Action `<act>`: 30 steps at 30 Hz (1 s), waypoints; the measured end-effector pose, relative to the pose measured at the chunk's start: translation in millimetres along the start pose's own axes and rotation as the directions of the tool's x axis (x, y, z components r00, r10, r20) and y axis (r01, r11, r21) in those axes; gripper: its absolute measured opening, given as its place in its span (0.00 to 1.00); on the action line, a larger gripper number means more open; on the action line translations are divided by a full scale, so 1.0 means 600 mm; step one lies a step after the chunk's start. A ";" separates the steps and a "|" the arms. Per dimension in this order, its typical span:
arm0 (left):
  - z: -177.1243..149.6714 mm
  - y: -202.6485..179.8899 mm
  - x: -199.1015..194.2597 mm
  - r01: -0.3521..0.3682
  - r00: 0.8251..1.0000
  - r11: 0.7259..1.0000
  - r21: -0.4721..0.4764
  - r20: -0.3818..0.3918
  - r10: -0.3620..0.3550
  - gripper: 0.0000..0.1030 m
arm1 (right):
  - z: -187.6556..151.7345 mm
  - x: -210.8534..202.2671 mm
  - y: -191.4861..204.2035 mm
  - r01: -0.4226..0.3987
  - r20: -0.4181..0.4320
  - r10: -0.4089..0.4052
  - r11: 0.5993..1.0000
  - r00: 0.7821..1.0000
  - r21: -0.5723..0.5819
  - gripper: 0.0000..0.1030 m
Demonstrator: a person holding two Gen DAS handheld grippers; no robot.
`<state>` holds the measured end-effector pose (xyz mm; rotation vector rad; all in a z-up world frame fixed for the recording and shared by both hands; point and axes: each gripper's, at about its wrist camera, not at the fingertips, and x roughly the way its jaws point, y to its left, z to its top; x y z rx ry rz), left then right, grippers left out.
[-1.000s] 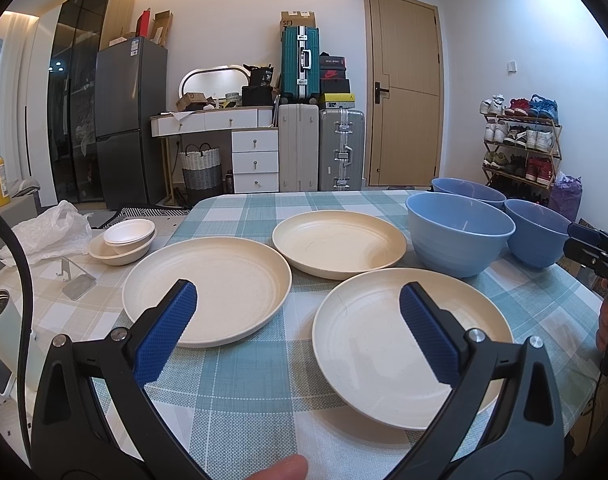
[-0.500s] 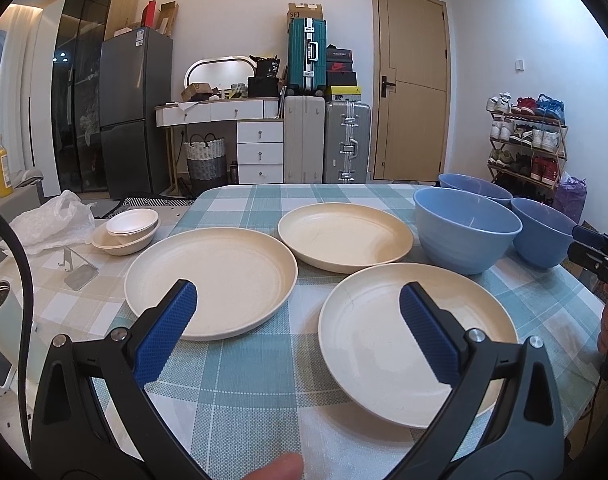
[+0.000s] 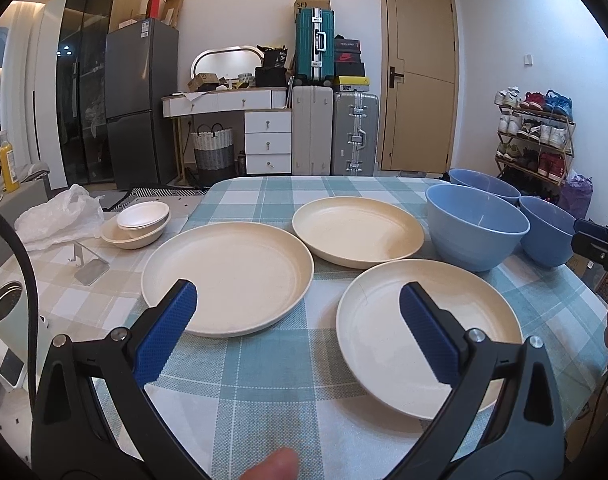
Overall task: Organize plates and bowls
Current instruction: 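Move the left tool toward a cream plate while the right tool approaches another cream plate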
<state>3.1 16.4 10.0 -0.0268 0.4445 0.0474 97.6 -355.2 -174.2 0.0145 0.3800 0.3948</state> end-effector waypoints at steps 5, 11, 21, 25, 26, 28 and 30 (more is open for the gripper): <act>0.021 0.012 -0.022 -0.039 0.999 0.999 -0.009 0.006 0.039 0.98 | 0.031 0.009 0.017 -0.027 -0.040 0.028 0.999 0.999 0.017 1.00; 0.048 0.055 -0.037 -0.084 0.996 0.993 -0.084 -0.036 0.081 0.98 | 0.068 0.025 0.044 -0.060 -0.078 0.061 0.998 0.995 0.021 1.00; 0.087 0.130 -0.043 -0.152 0.987 0.977 -0.152 -0.069 0.143 0.98 | 0.124 0.056 0.091 -0.137 -0.129 0.139 0.990 0.982 0.023 1.00; 0.098 0.151 -0.030 -0.158 0.985 0.971 -0.181 -0.102 0.142 0.98 | 0.148 0.078 0.109 -0.167 -0.156 0.170 0.985 0.973 0.029 1.00; 0.100 0.155 -0.026 -0.162 0.984 0.969 -0.187 -0.107 0.144 0.98 | 0.154 0.084 0.114 -0.176 -0.161 0.179 0.984 0.970 0.034 1.00; 0.104 0.163 -0.021 -0.171 0.981 0.967 -0.190 -0.119 0.150 0.98 | 0.163 0.099 0.122 -0.187 -0.169 0.190 0.982 0.967 0.037 1.00; 0.106 0.167 -0.013 -0.175 0.979 0.966 -0.189 -0.135 0.151 0.98 | 0.171 0.114 0.132 -0.193 -0.181 0.197 0.980 0.964 0.037 1.00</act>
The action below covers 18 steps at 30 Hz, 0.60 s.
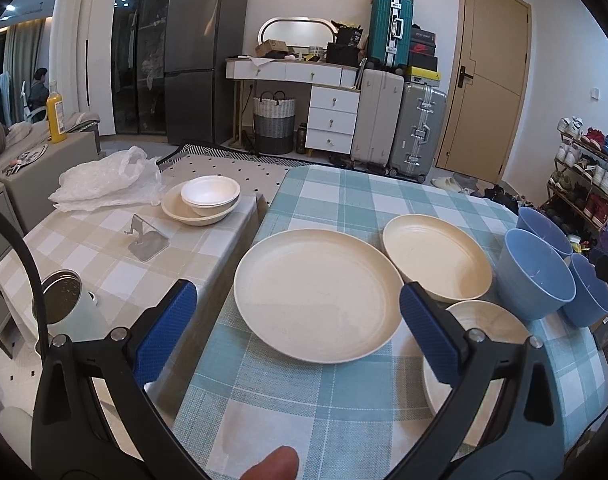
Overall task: Organize plates and bowls
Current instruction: 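Move the left tool toward a cream plate while the right tool approaches another cream plate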
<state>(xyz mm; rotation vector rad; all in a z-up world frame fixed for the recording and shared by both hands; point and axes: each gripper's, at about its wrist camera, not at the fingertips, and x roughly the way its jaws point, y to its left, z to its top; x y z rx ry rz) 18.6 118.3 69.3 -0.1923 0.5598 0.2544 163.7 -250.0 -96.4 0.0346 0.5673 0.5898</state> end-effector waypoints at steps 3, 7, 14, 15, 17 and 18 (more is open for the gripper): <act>0.004 0.005 0.014 -0.003 1.000 1.000 0.001 -0.016 0.003 0.98 | 0.009 0.018 0.011 -0.006 -0.010 0.006 1.000 1.000 -0.011 1.00; 0.007 0.011 0.041 -0.008 0.999 1.000 -0.001 -0.039 0.008 0.98 | 0.024 0.047 0.028 -0.020 -0.027 0.019 0.999 0.999 -0.029 1.00; 0.013 0.031 0.077 -0.009 0.997 1.000 -0.014 -0.077 0.008 0.98 | 0.042 0.099 0.048 -0.052 -0.066 0.050 0.998 0.997 -0.026 1.00; 0.014 0.034 0.083 -0.011 0.997 1.000 -0.014 -0.082 0.010 0.98 | 0.044 0.107 0.050 -0.058 -0.073 0.056 0.998 0.996 -0.024 1.00; 0.016 0.038 0.094 -0.014 0.996 1.000 -0.013 -0.091 0.012 0.98 | 0.046 0.123 0.053 -0.067 -0.091 0.065 0.997 0.994 -0.023 1.00; 0.017 0.040 0.100 -0.017 0.995 1.000 -0.013 -0.098 0.016 0.98 | 0.046 0.132 0.055 -0.068 -0.101 0.065 0.997 0.993 -0.025 1.00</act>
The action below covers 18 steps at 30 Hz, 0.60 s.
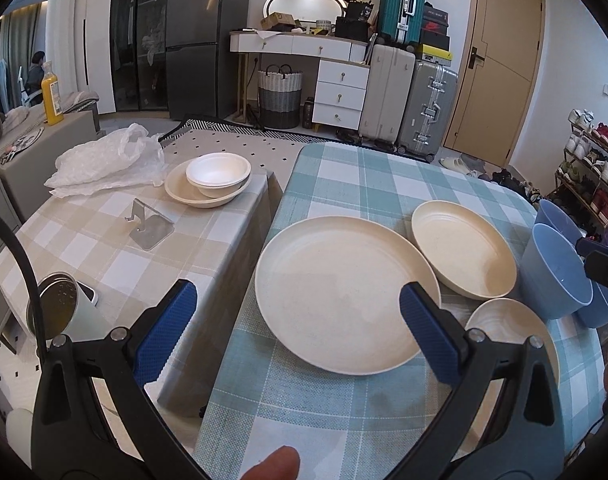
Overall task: Organize plates and bowls
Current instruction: 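Move the left tool toward a cream plate while the right tool approaches another cream plate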
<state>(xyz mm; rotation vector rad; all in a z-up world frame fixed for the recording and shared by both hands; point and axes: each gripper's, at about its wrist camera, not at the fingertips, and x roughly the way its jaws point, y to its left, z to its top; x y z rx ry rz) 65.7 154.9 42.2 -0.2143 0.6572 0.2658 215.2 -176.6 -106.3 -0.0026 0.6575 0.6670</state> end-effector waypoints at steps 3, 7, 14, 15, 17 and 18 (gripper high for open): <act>0.004 0.008 0.019 0.000 1.000 1.000 -0.003 -0.017 0.000 0.98 | 0.004 0.030 0.008 -0.011 -0.027 0.011 1.000 1.000 0.001 1.00; 0.006 0.020 0.039 -0.002 0.999 1.000 -0.010 -0.039 0.001 0.98 | 0.003 0.062 0.014 -0.026 -0.057 0.026 1.000 0.998 0.014 1.00; 0.005 0.040 0.076 -0.006 0.997 1.000 -0.027 -0.074 0.004 0.98 | -0.002 0.113 0.020 -0.041 -0.104 0.043 0.999 0.994 0.020 1.00; 0.004 0.043 0.083 -0.007 0.997 0.999 -0.035 -0.079 0.004 0.98 | -0.004 0.119 0.021 -0.043 -0.111 0.045 0.999 0.993 0.020 1.00; 0.004 0.048 0.092 -0.011 0.996 0.999 -0.046 -0.085 0.007 0.98 | -0.006 0.132 0.021 -0.044 -0.126 0.046 0.999 0.991 0.019 1.00; 0.004 0.050 0.101 -0.015 0.995 0.999 -0.049 -0.097 0.010 0.98 | -0.007 0.140 0.021 -0.044 -0.136 0.046 0.999 0.990 0.020 1.00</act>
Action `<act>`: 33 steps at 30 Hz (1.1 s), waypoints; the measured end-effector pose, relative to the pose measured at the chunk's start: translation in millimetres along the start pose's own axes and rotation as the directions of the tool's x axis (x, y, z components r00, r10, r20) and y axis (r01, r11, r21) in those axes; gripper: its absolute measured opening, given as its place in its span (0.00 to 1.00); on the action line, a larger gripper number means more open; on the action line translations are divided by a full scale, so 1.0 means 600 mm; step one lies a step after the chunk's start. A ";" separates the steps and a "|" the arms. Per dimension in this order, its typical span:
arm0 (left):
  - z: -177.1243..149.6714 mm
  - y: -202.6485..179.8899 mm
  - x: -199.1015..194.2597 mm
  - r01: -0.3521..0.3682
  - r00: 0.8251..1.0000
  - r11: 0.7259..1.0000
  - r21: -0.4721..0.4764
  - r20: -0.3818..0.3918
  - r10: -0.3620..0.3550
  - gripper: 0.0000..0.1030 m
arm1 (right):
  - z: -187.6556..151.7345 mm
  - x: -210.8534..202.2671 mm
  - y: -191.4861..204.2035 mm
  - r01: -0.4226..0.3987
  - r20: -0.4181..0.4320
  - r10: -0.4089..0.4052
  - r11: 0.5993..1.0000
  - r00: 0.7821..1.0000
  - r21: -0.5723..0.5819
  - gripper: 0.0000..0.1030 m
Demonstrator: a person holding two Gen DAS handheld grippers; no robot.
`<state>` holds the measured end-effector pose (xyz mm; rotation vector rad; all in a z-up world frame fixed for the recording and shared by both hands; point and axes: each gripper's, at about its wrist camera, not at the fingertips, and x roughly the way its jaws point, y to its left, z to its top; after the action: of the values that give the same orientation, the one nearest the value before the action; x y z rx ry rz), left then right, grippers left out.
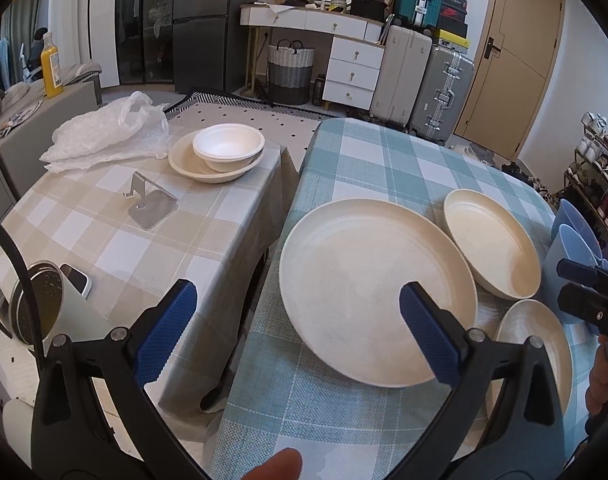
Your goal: Organize plates and bowls
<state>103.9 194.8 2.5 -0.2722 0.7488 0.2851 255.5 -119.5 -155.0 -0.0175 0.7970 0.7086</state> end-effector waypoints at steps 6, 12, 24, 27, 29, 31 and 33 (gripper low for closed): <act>0.000 0.006 0.033 -0.020 0.999 1.000 -0.004 -0.037 0.020 0.98 | 0.000 0.038 -0.003 -0.014 -0.050 0.015 1.000 0.999 0.012 1.00; 0.003 0.003 0.063 -0.039 0.997 0.999 0.033 -0.064 0.041 0.98 | -0.001 0.076 -0.002 -0.034 -0.095 0.036 0.999 0.995 0.024 0.95; 0.008 0.022 0.110 -0.036 0.991 0.999 -0.009 -0.132 0.034 0.98 | -0.013 0.125 0.009 -0.095 -0.165 0.104 0.994 0.981 0.062 0.79; 0.008 0.028 0.118 -0.025 0.991 1.000 -0.014 -0.135 0.023 0.98 | -0.013 0.133 0.010 -0.092 -0.174 0.102 0.994 0.980 0.067 0.78; 0.008 0.032 0.119 -0.028 0.990 1.000 -0.009 -0.139 0.027 0.98 | -0.012 0.137 0.010 -0.086 -0.178 0.097 0.994 0.979 0.068 0.77; 0.007 0.031 0.125 -0.035 0.989 0.999 -0.004 -0.145 0.034 0.96 | -0.012 0.142 0.011 -0.081 -0.186 0.093 0.994 0.978 0.068 0.71; 0.006 0.031 0.128 -0.039 0.988 0.999 0.000 -0.147 0.038 0.95 | -0.013 0.148 0.012 -0.072 -0.192 0.083 0.995 0.978 0.063 0.69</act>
<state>153.4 225.1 -51.4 -0.2840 0.9004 0.3051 289.3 -65.0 -217.1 -0.0051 1.0093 0.7660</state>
